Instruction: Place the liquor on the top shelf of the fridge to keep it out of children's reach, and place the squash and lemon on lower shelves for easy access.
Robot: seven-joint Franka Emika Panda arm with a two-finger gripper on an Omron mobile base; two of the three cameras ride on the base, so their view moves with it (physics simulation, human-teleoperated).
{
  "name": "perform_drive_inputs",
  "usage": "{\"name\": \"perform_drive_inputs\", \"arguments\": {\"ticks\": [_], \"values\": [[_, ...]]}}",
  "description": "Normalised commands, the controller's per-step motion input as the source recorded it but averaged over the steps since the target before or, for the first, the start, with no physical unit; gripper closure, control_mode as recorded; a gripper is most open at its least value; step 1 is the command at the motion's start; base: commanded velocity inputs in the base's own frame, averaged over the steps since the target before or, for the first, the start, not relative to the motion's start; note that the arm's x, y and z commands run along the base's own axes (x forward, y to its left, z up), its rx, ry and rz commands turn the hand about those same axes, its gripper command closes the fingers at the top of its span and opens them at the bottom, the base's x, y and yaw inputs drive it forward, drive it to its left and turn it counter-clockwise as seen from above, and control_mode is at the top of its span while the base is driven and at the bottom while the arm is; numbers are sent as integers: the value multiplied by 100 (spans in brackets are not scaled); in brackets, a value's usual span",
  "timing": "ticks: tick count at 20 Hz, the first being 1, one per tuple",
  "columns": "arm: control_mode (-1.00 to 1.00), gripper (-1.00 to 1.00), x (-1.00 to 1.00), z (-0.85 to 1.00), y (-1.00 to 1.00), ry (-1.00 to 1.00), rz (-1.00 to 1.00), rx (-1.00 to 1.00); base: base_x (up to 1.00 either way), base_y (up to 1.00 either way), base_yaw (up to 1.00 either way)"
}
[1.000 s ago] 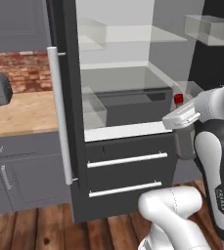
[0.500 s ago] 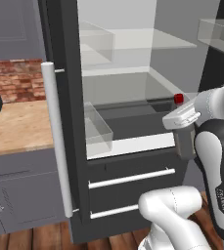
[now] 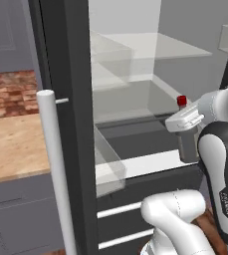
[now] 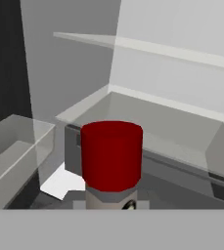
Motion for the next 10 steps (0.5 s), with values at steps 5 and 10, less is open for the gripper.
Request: {"name": "perform_drive_inputs", "arguments": {"ticks": [5, 10], "values": [[100, 100, 0, 0, 0, 0, 0, 0, 55, 11, -13], [-100, 100, 14, 0, 0, -9, -4, 0, 19, 3, -4]]}}
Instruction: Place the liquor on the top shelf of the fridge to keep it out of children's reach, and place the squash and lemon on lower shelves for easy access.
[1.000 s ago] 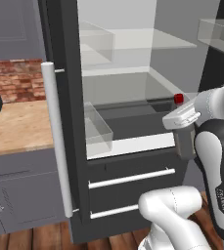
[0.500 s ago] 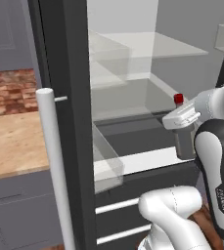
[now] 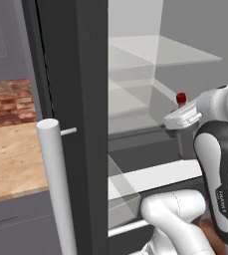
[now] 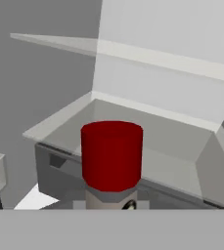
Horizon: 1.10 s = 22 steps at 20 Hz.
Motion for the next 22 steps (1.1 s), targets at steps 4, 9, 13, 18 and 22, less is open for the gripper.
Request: {"name": "perform_drive_inputs", "arguments": {"ticks": [4, 9, 13, 18, 22], "values": [[-100, 100, 0, 20, 0, -24, -5, 4, 0, 0, 0], [-100, 100, 0, 51, 1, -30, -12, 5, 0, 0, 0], [-100, 100, 0, 62, 0, -23, -11, 5, 0, 0, 0], [-100, 100, 0, 60, 0, -11, -10, 6, 0, 0, 0], [-100, 100, 1, 45, 0, -1, -9, 13, 0, 0, 0]]}}
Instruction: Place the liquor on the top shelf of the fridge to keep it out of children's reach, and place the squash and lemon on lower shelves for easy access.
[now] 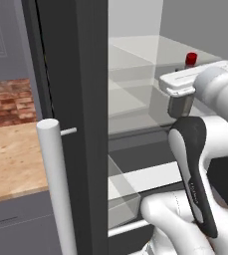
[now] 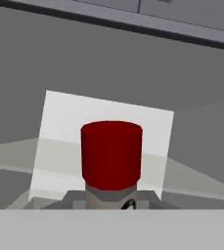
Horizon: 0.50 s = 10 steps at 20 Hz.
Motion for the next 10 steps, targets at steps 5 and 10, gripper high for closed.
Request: {"name": "perform_drive_inputs", "arguments": {"ticks": [5, 10], "values": [[-100, 100, 10, 53, -1, 0, -6, 17, 0, 0, 0], [-100, 100, 12, 49, -2, 0, -1, 11, 0, 0, 0]]}}
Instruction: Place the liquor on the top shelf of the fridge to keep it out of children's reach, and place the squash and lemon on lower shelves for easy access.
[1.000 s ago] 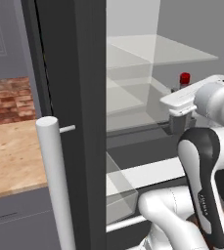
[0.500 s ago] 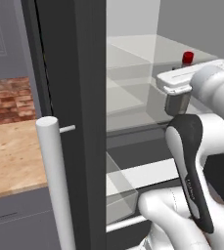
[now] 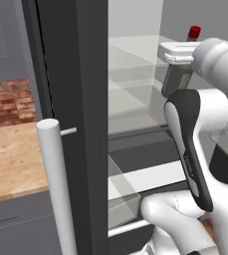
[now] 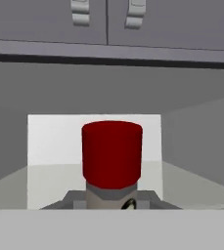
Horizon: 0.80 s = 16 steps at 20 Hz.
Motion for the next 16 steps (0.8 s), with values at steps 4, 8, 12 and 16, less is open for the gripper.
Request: {"name": "perform_drive_inputs", "arguments": {"ticks": [4, 8, 12, 16], "values": [[-100, 100, 25, 13, 0, 0, 0, 1, 0, 0, 0], [-100, 100, 40, 1, 0, 0, 0, 0, 0, 0, 0], [-100, 100, 56, 0, -1, 0, 0, 2, 0, 0, 0], [-100, 100, 57, 0, 0, 0, 0, 2, 0, 0, 0]]}}
